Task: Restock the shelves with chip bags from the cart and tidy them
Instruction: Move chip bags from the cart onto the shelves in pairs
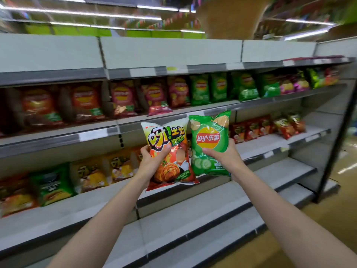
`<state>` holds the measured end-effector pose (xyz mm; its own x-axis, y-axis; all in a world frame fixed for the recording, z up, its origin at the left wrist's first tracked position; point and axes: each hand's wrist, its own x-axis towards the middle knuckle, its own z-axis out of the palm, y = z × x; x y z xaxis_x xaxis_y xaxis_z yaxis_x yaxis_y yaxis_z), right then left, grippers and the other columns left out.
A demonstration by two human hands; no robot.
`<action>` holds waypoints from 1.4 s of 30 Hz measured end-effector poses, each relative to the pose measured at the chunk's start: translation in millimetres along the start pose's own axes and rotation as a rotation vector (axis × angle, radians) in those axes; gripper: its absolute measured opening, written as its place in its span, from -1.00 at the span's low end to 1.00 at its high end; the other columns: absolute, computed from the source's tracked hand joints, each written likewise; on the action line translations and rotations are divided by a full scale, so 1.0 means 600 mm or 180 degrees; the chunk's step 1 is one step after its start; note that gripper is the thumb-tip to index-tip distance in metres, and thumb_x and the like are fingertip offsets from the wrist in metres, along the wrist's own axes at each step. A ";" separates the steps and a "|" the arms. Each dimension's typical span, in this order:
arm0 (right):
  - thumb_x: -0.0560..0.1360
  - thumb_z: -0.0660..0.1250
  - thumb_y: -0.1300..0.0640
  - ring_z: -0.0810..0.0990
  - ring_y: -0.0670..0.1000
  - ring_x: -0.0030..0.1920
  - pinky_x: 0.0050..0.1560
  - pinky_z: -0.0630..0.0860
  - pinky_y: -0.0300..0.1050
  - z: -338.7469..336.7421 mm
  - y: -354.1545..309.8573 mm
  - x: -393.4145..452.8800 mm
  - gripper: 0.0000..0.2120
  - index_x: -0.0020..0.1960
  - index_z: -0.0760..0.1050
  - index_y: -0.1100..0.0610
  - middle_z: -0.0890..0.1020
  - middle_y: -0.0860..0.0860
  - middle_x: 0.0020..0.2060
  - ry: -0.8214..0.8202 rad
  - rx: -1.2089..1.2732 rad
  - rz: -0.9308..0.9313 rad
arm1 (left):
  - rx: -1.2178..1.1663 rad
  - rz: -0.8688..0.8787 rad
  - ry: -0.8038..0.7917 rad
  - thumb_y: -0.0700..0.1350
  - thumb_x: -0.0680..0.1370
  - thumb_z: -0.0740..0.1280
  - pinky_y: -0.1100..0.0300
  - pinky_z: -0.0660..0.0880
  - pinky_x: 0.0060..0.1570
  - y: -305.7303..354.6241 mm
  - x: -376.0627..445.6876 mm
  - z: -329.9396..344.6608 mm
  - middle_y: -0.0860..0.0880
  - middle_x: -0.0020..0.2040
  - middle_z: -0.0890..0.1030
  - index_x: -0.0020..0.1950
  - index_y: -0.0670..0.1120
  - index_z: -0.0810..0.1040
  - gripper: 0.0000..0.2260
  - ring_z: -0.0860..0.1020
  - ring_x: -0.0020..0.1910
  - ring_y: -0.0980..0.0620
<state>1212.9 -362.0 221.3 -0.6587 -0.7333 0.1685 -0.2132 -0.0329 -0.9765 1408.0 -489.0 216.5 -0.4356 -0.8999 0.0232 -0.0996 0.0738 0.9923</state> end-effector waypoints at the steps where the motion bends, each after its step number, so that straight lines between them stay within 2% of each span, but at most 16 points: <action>1: 0.32 0.57 0.04 0.53 0.03 0.13 0.14 0.50 -0.04 -0.018 0.006 0.005 -0.25 0.34 0.22 0.10 0.52 0.01 0.13 0.0080 0.0000 0.0035 | -0.0011 -0.0059 -0.0216 0.39 0.19 0.49 -0.05 0.42 0.29 0.001 0.008 0.020 -0.12 0.38 0.39 0.52 0.04 -0.04 0.10 0.50 0.24 -0.13; 4: 0.31 0.58 0.02 0.53 0.06 0.15 0.23 0.49 0.07 -0.071 0.020 0.019 -0.24 0.34 0.22 0.09 0.52 0.02 0.15 0.0315 -0.0071 0.0123 | -0.0123 -0.0142 -0.0747 0.19 0.31 0.52 0.10 0.40 0.22 0.001 0.030 0.080 -0.09 0.39 0.36 0.54 -0.03 -0.08 0.04 0.47 0.20 -0.05; 6: 0.31 0.58 0.04 0.53 0.06 0.15 0.24 0.49 0.08 -0.105 0.028 0.031 -0.28 0.31 0.22 0.07 0.53 0.02 0.14 0.0436 -0.0103 0.0154 | -0.0139 -0.0177 -0.0900 0.22 0.12 0.61 0.00 0.48 0.20 0.002 0.048 0.122 -0.15 0.36 0.40 0.53 -0.03 -0.02 0.18 0.52 0.18 -0.10; 8: 0.31 0.58 0.04 0.53 0.06 0.16 0.25 0.49 0.10 -0.138 0.036 0.048 -0.31 0.25 0.22 0.03 0.52 0.03 0.15 0.0538 -0.0149 0.0157 | -0.0151 -0.0147 -0.1017 0.21 0.01 0.58 -0.05 0.53 0.15 0.001 0.069 0.162 -0.14 0.26 0.47 0.49 -0.02 0.06 0.18 0.57 0.12 -0.12; 14: 0.31 0.58 0.05 0.55 0.07 0.15 0.23 0.51 0.10 -0.230 0.052 0.129 -0.31 0.25 0.22 0.05 0.53 0.04 0.15 0.0852 -0.0236 0.0131 | -0.0308 -0.0095 -0.1319 0.18 0.10 0.60 -0.08 0.55 0.13 0.012 0.159 0.287 -0.15 0.25 0.48 0.46 0.03 0.08 0.08 0.58 0.10 -0.15; 16: 0.30 0.58 0.05 0.55 0.07 0.16 0.24 0.50 0.12 -0.258 0.057 0.165 -0.31 0.25 0.22 0.04 0.53 0.05 0.16 0.0896 -0.0273 0.0119 | -0.0357 -0.0090 -0.1390 0.16 0.10 0.63 -0.04 0.56 0.09 0.018 0.192 0.326 -0.13 0.24 0.49 0.46 0.01 0.09 0.08 0.59 0.08 -0.13; 20: 0.29 0.59 0.03 0.54 0.08 0.18 0.26 0.48 0.15 -0.295 0.058 0.248 -0.27 0.29 0.22 0.04 0.54 0.03 0.16 0.0932 -0.0360 0.0092 | -0.0418 -0.0015 -0.1338 0.18 0.10 0.56 -0.02 0.58 0.05 0.029 0.266 0.387 -0.11 0.23 0.50 0.45 0.00 0.13 0.04 0.59 0.07 -0.11; 23: 0.30 0.58 0.01 0.53 0.07 0.20 0.28 0.46 0.14 -0.315 0.059 0.306 -0.22 0.36 0.20 0.07 0.52 0.02 0.18 0.0953 -0.0425 0.0027 | -0.0502 0.0041 -0.1404 0.11 0.15 0.62 0.05 0.58 -0.04 0.048 0.319 0.422 -0.12 0.23 0.49 0.44 -0.01 0.13 0.01 0.59 0.05 -0.09; 27: 0.33 0.56 0.02 0.52 0.05 0.18 0.26 0.46 0.03 -0.337 0.058 0.366 -0.28 0.33 0.21 0.06 0.52 0.03 0.18 0.0960 -0.0419 -0.0010 | -0.0557 0.0021 -0.1426 0.08 0.17 0.52 -0.08 0.55 0.11 0.066 0.372 0.457 -0.12 0.22 0.50 0.36 0.01 0.16 -0.13 0.58 0.11 -0.14; 31: 0.35 0.55 0.08 0.52 0.01 0.13 0.10 0.45 -0.11 -0.339 0.067 0.422 -0.30 0.34 0.23 0.10 0.51 0.02 0.14 0.0902 -0.0285 -0.0076 | -0.0601 0.0089 -0.1331 -0.04 0.38 0.50 0.09 0.56 -0.15 0.078 0.425 0.473 -0.05 0.07 0.55 0.32 -0.02 0.22 -0.37 0.60 -0.03 -0.05; 34: 0.33 0.56 0.07 0.52 0.02 0.15 0.12 0.47 -0.09 -0.333 0.076 0.468 -0.26 0.36 0.24 0.12 0.52 0.02 0.14 0.0857 -0.0232 -0.0096 | -0.0625 0.0110 -0.1299 0.01 0.32 0.50 0.10 0.57 -0.11 0.091 0.452 0.471 -0.11 0.11 0.62 0.32 -0.07 0.36 -0.38 0.63 -0.01 -0.07; 36: 0.33 0.56 0.06 0.54 0.01 0.13 0.11 0.48 -0.09 -0.329 0.081 0.501 -0.29 0.34 0.26 0.11 0.53 0.02 0.13 0.0774 -0.0131 -0.0095 | -0.0648 0.0265 -0.1285 -0.03 0.40 0.46 0.12 0.57 -0.07 0.104 0.460 0.467 -0.07 0.02 0.67 0.18 0.00 0.50 -0.63 0.65 -0.07 -0.02; 38: 0.34 0.55 0.07 0.56 -0.02 0.07 0.11 0.51 -0.06 -0.323 0.078 0.532 -0.35 0.29 0.27 0.09 0.55 0.00 0.09 0.0657 -0.0040 -0.0122 | -0.0651 0.0363 -0.1200 -0.06 0.46 0.42 0.15 0.57 -0.09 0.123 0.466 0.464 0.01 -0.09 0.69 0.05 0.03 0.54 -0.80 0.65 -0.13 0.03; 40: 0.32 0.57 0.03 0.59 -0.03 0.03 0.08 0.54 -0.05 -0.318 0.075 0.573 -0.34 0.27 0.28 0.12 0.57 0.00 0.07 0.0460 0.0036 -0.0112 | -0.0591 0.0519 -0.1114 -0.01 0.39 0.43 0.19 0.56 -0.11 0.146 0.472 0.461 0.04 -0.10 0.68 0.01 0.04 0.54 -0.78 0.65 -0.12 0.07; 42: 0.23 0.60 -0.08 0.61 0.02 0.06 0.09 0.57 -0.01 -0.312 0.068 0.615 -0.19 0.32 0.29 0.16 0.59 0.05 0.12 0.0233 0.0084 -0.0082 | -0.0586 0.0588 -0.1021 0.01 0.39 0.43 0.21 0.55 -0.10 0.166 0.481 0.459 0.04 -0.08 0.67 0.01 0.05 0.53 -0.77 0.64 -0.10 0.08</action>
<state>825.8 -506.8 268.9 -0.7046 -0.6803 0.2020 -0.2123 -0.0695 -0.9747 1025.8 -623.0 288.6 -0.6909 -0.6968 0.1928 0.1554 0.1174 0.9809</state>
